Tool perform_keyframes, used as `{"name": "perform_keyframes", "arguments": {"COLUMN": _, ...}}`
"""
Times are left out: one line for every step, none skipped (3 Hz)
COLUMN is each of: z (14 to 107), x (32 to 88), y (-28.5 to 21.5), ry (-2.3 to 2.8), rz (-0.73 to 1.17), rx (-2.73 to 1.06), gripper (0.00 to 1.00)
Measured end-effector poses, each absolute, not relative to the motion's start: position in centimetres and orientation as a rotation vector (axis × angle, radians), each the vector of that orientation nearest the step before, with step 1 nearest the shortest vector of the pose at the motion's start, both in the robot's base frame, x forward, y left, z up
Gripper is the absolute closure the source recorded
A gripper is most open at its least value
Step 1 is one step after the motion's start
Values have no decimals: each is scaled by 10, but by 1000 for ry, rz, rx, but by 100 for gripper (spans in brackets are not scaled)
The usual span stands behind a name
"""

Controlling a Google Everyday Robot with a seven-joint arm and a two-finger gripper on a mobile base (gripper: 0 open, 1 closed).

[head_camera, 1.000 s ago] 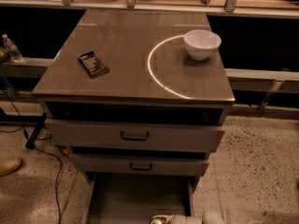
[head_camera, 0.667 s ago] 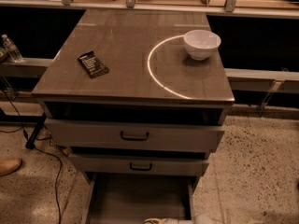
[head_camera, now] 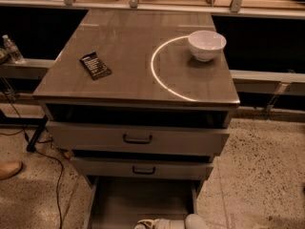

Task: Place green can into bottom drawer

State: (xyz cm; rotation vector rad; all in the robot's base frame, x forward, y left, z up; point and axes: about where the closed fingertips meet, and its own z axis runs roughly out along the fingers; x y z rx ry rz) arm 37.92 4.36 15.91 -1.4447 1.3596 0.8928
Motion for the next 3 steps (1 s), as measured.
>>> {"name": "perform_keyframes", "arguments": {"z": 145, "x": 391, "y": 56, "ry": 1371, "rz": 862, "rx": -1486, "gripper": 100}}
{"name": "perform_keyframes", "arguments": {"z": 129, "x": 401, "y": 53, "ry": 1420, "rz": 837, "rx": -1515, "gripper": 75}}
{"name": "perform_keyframes", "arguments": {"z": 128, "x": 403, "y": 51, "ry": 1431, "rz": 831, "rx": -1519, "gripper": 54}}
